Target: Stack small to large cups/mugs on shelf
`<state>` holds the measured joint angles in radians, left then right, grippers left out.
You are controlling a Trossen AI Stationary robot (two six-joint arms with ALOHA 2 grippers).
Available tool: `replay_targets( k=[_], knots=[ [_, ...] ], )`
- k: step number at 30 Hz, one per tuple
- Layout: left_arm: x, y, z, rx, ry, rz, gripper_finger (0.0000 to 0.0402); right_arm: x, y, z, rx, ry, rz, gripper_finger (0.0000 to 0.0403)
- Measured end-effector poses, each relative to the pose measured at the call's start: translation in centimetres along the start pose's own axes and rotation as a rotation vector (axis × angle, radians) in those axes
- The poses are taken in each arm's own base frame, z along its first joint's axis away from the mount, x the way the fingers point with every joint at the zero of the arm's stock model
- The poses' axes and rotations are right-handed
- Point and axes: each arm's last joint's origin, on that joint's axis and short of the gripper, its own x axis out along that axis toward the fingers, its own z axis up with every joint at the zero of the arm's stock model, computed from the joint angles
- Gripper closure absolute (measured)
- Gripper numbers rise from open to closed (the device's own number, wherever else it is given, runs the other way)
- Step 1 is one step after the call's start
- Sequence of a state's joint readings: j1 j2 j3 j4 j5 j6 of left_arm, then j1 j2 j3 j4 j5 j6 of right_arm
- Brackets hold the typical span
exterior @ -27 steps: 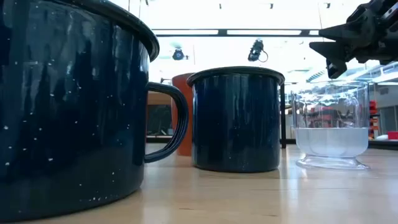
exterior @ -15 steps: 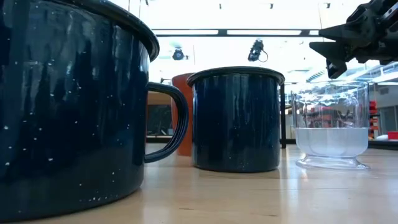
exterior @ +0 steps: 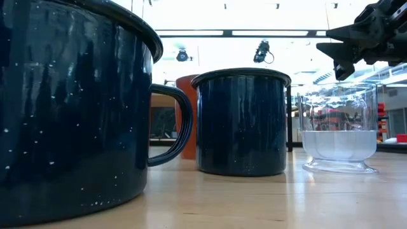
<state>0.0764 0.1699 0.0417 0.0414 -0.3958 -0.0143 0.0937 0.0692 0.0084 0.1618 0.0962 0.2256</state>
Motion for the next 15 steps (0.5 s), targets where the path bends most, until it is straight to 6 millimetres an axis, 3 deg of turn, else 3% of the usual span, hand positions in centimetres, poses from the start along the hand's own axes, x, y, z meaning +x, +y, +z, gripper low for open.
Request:
replay_targets(
  k=[15],
  knots=[
    [0.00,0.00,-0.01,0.000,0.000,0.000,0.0334,0.00,0.00,0.00,0.000,0.000,0.000,0.0243]
  ],
)
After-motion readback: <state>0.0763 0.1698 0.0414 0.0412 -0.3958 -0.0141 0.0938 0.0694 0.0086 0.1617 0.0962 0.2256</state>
